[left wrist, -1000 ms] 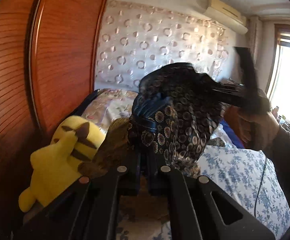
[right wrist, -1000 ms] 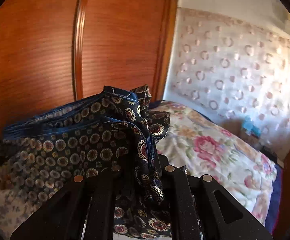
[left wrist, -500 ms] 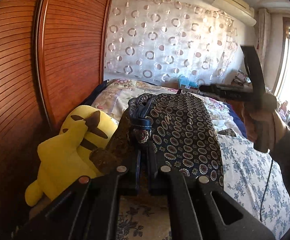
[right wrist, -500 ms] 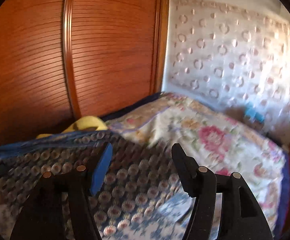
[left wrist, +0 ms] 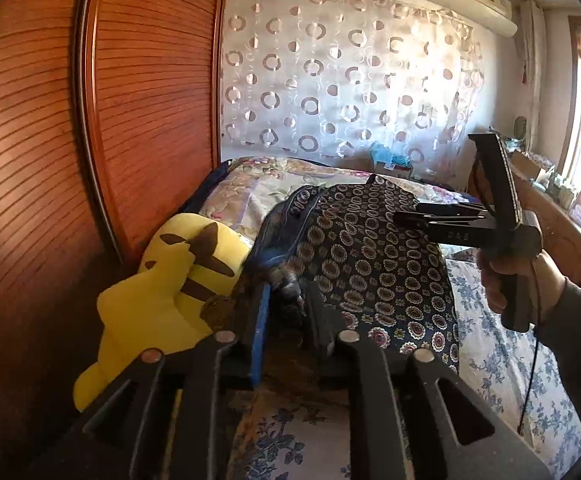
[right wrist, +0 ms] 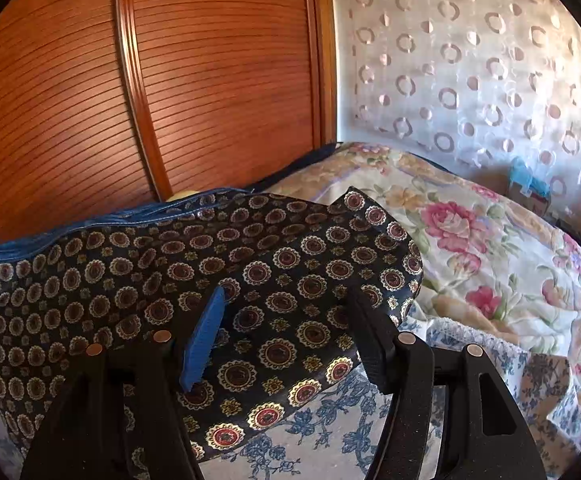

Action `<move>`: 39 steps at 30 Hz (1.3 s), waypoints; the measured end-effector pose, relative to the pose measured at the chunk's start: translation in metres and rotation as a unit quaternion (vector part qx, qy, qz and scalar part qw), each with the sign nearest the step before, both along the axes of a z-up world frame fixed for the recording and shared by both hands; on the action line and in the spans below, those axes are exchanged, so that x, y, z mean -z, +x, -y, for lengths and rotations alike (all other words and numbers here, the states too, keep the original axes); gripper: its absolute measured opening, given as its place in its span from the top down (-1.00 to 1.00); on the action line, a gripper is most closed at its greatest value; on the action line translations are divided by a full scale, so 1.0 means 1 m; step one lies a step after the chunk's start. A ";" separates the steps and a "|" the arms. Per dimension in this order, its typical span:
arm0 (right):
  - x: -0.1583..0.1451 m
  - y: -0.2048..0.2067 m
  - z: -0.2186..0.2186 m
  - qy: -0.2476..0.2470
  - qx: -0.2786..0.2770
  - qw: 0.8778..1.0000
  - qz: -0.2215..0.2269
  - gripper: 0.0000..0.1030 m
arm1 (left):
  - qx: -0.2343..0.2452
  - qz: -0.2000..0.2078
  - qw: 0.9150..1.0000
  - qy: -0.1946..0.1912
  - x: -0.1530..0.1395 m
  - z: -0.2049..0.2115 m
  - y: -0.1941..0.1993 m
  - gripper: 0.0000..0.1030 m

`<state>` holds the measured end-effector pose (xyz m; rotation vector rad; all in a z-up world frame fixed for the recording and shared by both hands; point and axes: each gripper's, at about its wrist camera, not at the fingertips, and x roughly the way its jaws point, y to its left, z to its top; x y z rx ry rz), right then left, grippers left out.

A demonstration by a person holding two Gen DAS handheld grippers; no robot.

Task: Fold small clothes
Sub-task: 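Carry the folded shirt with both grippers toward the yellow plush toy, then lower the folded shirt onto the bed edge and open both grippers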

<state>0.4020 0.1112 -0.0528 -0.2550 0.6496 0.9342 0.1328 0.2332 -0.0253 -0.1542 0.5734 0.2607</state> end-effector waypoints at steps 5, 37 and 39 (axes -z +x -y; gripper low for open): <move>-0.003 -0.010 0.003 0.005 -0.001 1.000 0.002 -0.24 | -0.004 0.005 1.000 0.019 -0.006 0.004 -0.002 0.37; -0.037 -0.118 0.068 0.033 0.031 0.999 0.031 -0.68 | 0.025 -0.005 0.999 0.043 -0.007 0.061 -0.014 0.18; -0.039 -0.126 0.081 0.033 0.044 0.998 0.033 -0.71 | 0.031 -0.006 0.999 0.043 -0.007 0.071 -0.016 0.18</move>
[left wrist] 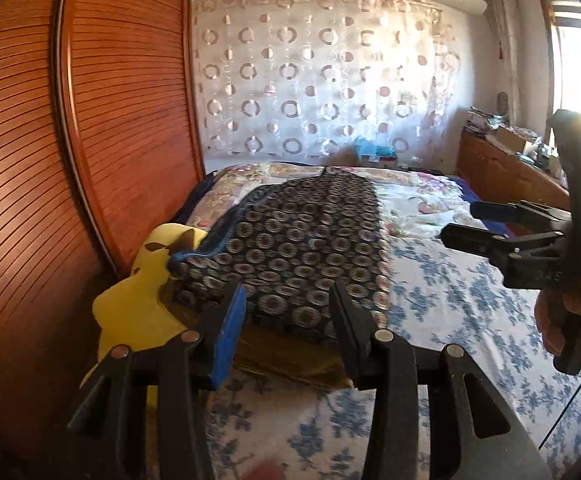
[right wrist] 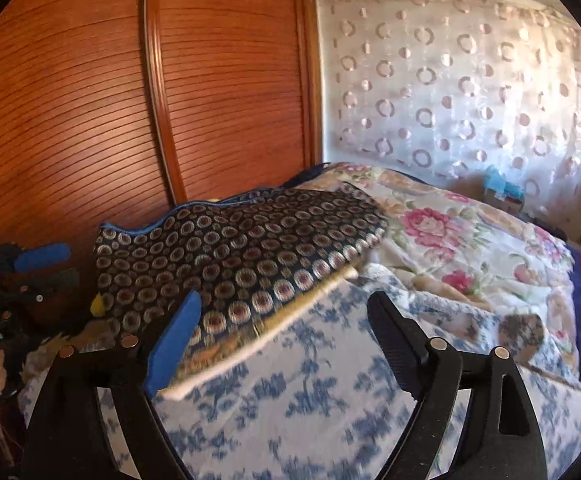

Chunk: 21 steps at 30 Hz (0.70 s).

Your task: Fold small clothes

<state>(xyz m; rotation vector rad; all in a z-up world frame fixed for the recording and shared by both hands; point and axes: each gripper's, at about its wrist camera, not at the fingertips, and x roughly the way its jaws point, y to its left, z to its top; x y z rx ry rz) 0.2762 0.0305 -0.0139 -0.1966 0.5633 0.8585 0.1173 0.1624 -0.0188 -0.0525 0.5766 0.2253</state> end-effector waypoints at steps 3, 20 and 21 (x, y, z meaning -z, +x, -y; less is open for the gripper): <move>-0.002 -0.013 0.023 0.003 0.022 1.000 -0.001 -0.73 | 0.010 0.001 1.000 -0.001 0.000 0.013 -0.003 0.17; -0.020 -0.111 0.141 0.019 0.161 0.986 0.029 -0.80 | 0.086 0.015 0.996 -0.011 -0.017 0.086 -0.030 0.16; -0.022 -0.116 0.148 0.023 0.172 0.984 0.030 -0.80 | 0.090 0.017 0.996 -0.010 -0.021 0.090 -0.031 0.16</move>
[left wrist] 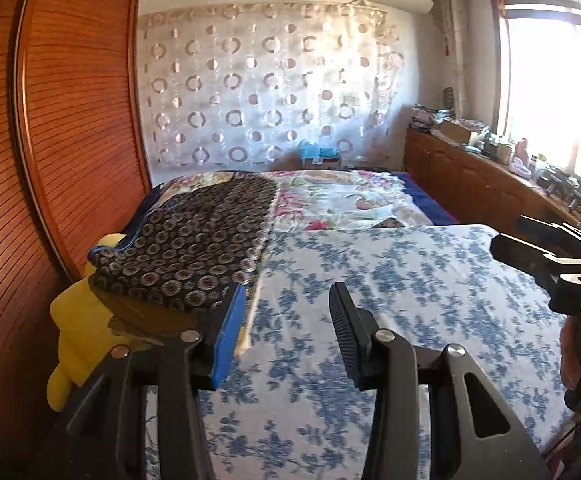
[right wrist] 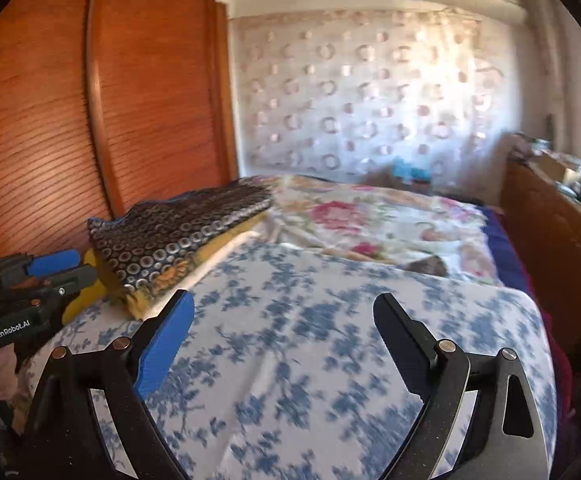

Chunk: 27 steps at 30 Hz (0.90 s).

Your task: Fold small clothes

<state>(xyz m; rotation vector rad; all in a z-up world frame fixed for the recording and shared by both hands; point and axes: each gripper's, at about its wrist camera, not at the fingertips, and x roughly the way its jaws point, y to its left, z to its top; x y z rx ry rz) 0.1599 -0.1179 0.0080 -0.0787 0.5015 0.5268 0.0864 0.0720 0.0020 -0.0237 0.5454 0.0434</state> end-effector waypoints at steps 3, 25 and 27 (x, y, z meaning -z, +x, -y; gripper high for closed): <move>-0.009 -0.015 0.022 0.008 0.035 0.999 0.013 -0.80 | 0.009 0.009 1.000 0.001 -0.009 0.010 -0.003 0.16; -0.035 -0.044 0.079 0.028 0.106 0.993 0.042 -0.80 | 0.026 0.025 0.999 0.000 -0.026 0.035 -0.008 0.14; -0.035 -0.044 0.079 0.028 0.106 0.993 0.042 -0.80 | 0.026 0.025 0.999 0.000 -0.026 0.036 -0.009 0.14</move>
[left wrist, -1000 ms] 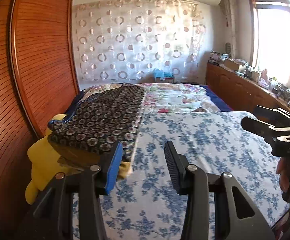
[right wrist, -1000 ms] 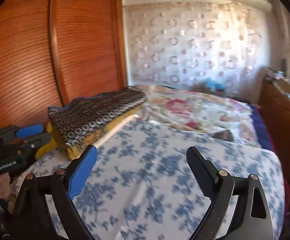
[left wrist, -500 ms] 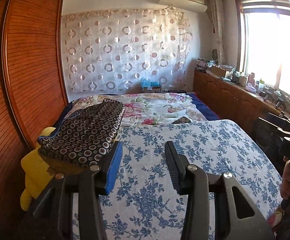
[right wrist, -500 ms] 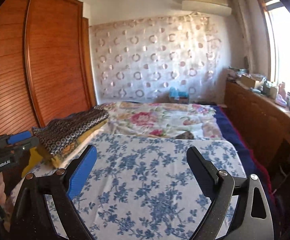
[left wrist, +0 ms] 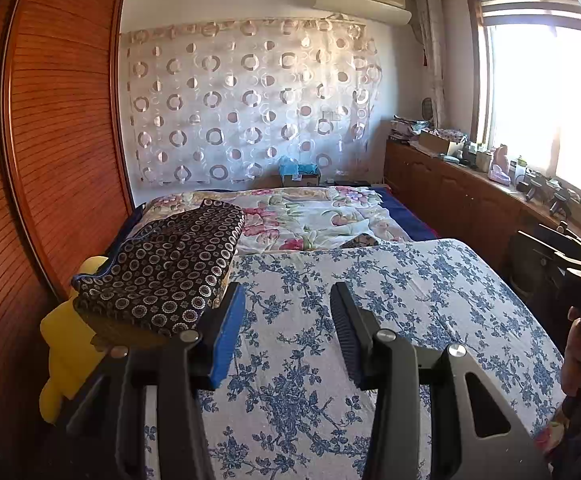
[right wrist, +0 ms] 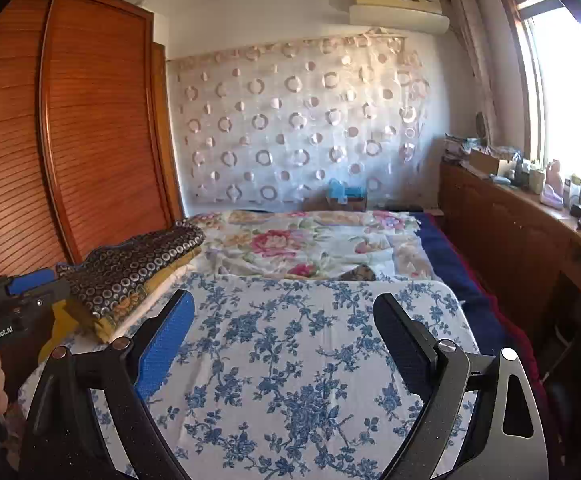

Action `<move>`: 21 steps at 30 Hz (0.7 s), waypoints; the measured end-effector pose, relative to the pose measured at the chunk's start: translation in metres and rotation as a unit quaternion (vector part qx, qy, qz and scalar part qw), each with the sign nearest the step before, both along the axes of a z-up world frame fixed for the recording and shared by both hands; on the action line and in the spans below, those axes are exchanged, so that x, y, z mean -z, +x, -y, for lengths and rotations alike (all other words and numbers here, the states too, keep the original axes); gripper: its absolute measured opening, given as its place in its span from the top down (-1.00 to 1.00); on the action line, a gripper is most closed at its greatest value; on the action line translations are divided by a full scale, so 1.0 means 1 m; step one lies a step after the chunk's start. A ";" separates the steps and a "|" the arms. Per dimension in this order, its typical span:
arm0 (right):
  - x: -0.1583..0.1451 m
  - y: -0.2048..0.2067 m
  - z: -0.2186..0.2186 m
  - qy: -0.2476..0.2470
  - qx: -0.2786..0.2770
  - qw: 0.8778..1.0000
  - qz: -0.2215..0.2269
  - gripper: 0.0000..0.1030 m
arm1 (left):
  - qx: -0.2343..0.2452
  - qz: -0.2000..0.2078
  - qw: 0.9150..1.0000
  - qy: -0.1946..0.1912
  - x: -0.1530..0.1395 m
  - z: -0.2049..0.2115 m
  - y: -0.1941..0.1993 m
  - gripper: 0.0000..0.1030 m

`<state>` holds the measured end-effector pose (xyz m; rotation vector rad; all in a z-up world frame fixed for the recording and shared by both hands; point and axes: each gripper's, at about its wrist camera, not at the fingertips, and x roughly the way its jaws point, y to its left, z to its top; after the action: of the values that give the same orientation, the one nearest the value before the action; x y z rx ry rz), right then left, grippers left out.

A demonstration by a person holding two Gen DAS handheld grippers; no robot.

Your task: Fold small clothes

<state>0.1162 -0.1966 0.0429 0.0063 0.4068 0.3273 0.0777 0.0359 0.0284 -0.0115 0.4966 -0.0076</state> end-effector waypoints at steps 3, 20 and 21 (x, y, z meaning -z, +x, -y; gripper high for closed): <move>0.000 0.000 0.000 -0.001 0.000 1.000 0.000 -0.80 | 0.000 0.001 1.000 0.001 0.000 0.000 0.000 0.14; 0.001 0.000 -0.001 -0.003 0.002 1.000 0.001 -0.80 | 0.002 0.003 1.000 0.000 -0.001 0.001 -0.004 0.14; 0.000 0.000 -0.001 -0.004 0.002 1.000 0.001 -0.80 | 0.002 0.003 1.000 -0.001 -0.001 0.001 -0.004 0.13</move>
<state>0.1158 -0.1953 0.0431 -0.0003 0.4062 0.3209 0.0735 0.0353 0.0295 -0.0120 0.4897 -0.0123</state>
